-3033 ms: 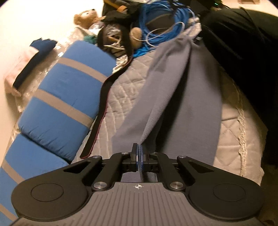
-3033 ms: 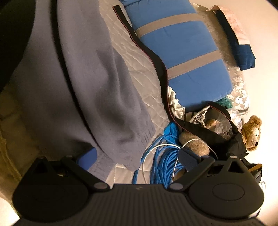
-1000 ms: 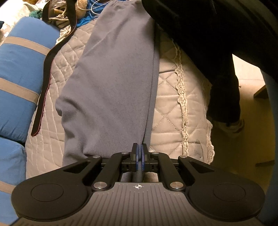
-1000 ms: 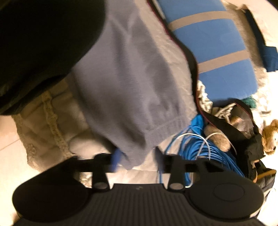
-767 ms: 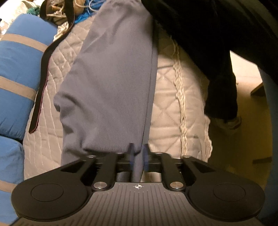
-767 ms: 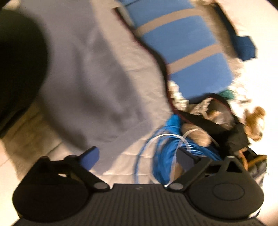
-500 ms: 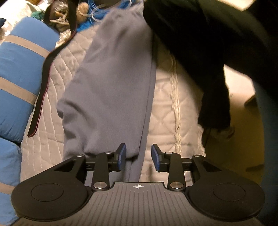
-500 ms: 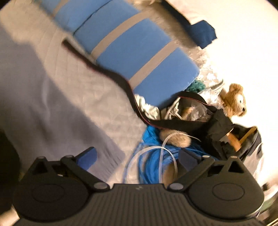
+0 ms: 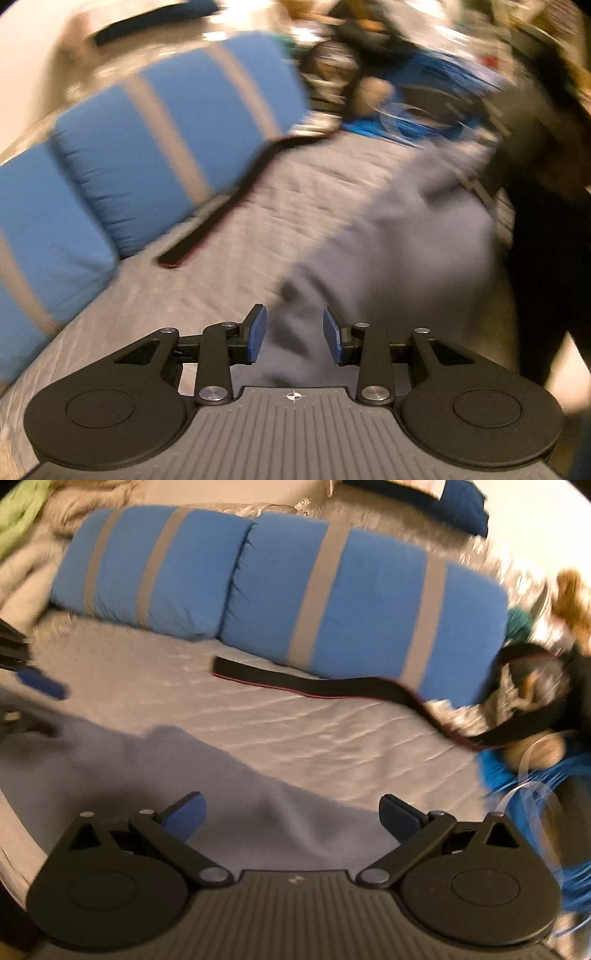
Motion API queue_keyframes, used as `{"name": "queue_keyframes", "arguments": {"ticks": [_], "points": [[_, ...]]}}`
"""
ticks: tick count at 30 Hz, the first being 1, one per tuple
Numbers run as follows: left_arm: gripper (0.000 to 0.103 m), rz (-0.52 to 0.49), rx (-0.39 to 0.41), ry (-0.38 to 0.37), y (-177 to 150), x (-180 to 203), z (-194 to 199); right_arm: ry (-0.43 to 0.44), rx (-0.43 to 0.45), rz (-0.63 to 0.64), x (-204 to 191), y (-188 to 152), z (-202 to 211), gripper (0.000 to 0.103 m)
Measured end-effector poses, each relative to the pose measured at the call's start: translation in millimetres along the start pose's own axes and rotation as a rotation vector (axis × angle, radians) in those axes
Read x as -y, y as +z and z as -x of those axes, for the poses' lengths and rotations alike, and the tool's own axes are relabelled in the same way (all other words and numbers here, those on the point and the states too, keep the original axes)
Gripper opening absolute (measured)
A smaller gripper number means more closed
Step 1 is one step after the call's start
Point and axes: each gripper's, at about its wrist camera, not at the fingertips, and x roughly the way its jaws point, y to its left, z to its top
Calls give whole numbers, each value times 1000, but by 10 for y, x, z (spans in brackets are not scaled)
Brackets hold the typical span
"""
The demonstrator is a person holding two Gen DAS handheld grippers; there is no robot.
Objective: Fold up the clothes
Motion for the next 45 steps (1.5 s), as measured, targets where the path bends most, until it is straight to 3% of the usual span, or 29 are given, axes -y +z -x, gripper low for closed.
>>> {"name": "queue_keyframes", "arguments": {"ticks": [3, 6, 8, 12, 20, 21, 23, 24, 29, 32, 38, 40, 42, 45], "points": [[33, 128, 9, 27, 133, -169, -169, 15, -37, -57, -306, 10, -201, 103], [34, 226, -5, -18, 208, -277, -346, 41, -100, -140, -506, -5, -392, 103], [34, 267, -29, -47, 231, -322, -484, 43, -121, -188, -582, -54, -478, 103], [34, 328, -75, -14, 251, -357, -796, 21, -125, -249, -674, -235, -564, 103], [33, 541, -206, -180, 124, -558, -1304, 17, -96, -197, -785, -488, -647, 103], [31, 546, -215, -211, 98, -561, -1314, 19, -94, -188, -799, -510, -659, 103], [9, 507, -205, -295, 85, -508, -1275, 22, -89, -171, -828, -552, -681, 103], [3, 469, -193, -332, 87, -456, -1235, 23, -87, -163, -843, -573, -692, 103], [3, 165, -132, -429, 94, 10, -978, 21, -84, -153, -874, -595, -688, 103], [3, 98, -152, -433, 32, 168, -979, 20, -82, -151, -890, -601, -682, 103], [5, 115, -151, -400, 47, 169, -1014, 20, -82, -150, -896, -578, -705, 103], [24, 180, -164, -393, 92, 101, -1071, 19, -83, -151, -886, -566, -717, 103], [35, 260, -176, -377, 109, -1, -1132, 20, -85, -150, -875, -562, -722, 103], [35, 404, -176, -402, 69, -204, -1233, 20, -87, -149, -868, -558, -723, 103]]}}
